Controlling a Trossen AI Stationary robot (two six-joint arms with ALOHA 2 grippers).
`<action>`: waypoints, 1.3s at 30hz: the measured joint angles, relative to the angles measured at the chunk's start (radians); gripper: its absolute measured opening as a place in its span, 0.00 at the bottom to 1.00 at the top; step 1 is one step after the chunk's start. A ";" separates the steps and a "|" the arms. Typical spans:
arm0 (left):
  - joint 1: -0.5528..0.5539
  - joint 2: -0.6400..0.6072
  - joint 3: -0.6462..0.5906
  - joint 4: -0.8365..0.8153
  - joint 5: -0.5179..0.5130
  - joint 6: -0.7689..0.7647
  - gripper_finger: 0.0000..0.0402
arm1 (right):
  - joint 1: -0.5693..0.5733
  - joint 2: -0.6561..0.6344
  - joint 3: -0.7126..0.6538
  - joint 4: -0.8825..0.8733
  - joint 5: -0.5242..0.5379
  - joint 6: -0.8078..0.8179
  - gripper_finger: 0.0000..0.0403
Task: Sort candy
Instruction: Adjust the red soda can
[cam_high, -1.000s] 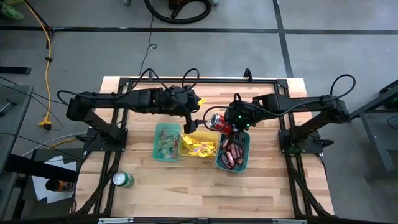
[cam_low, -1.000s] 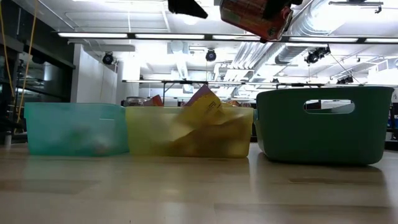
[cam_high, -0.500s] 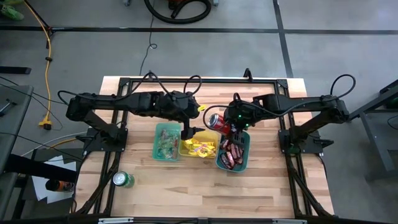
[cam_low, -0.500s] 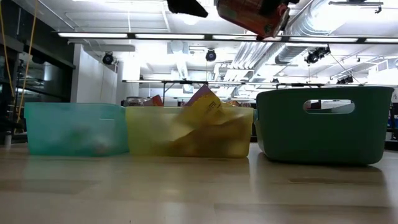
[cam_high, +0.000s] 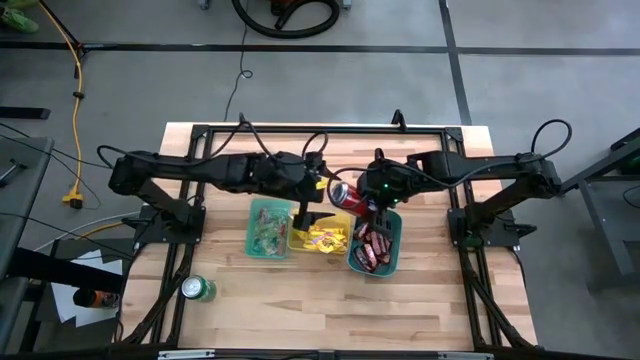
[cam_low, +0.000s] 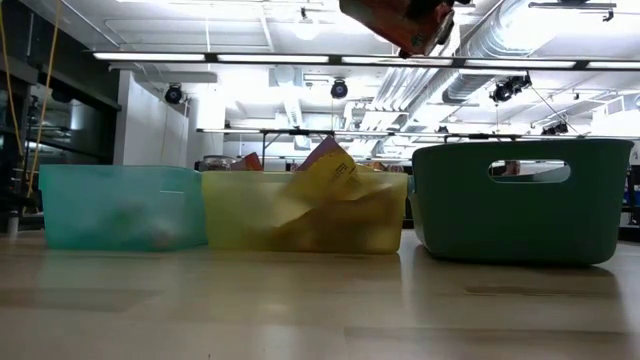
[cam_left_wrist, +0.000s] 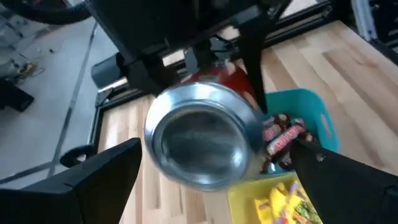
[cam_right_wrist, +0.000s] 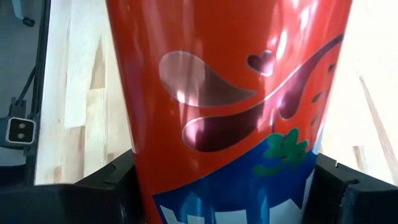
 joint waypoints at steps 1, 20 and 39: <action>0.000 0.006 0.000 0.013 -0.005 0.004 0.99 | 0.000 0.000 0.000 0.007 0.005 -0.007 0.68; -0.002 0.065 0.000 0.076 0.014 -0.014 0.96 | 0.023 -0.001 0.000 0.019 0.009 -0.139 0.68; 0.004 0.010 -0.002 -0.103 -0.200 -0.006 0.65 | -0.033 -0.010 0.168 -0.209 0.194 -0.154 0.92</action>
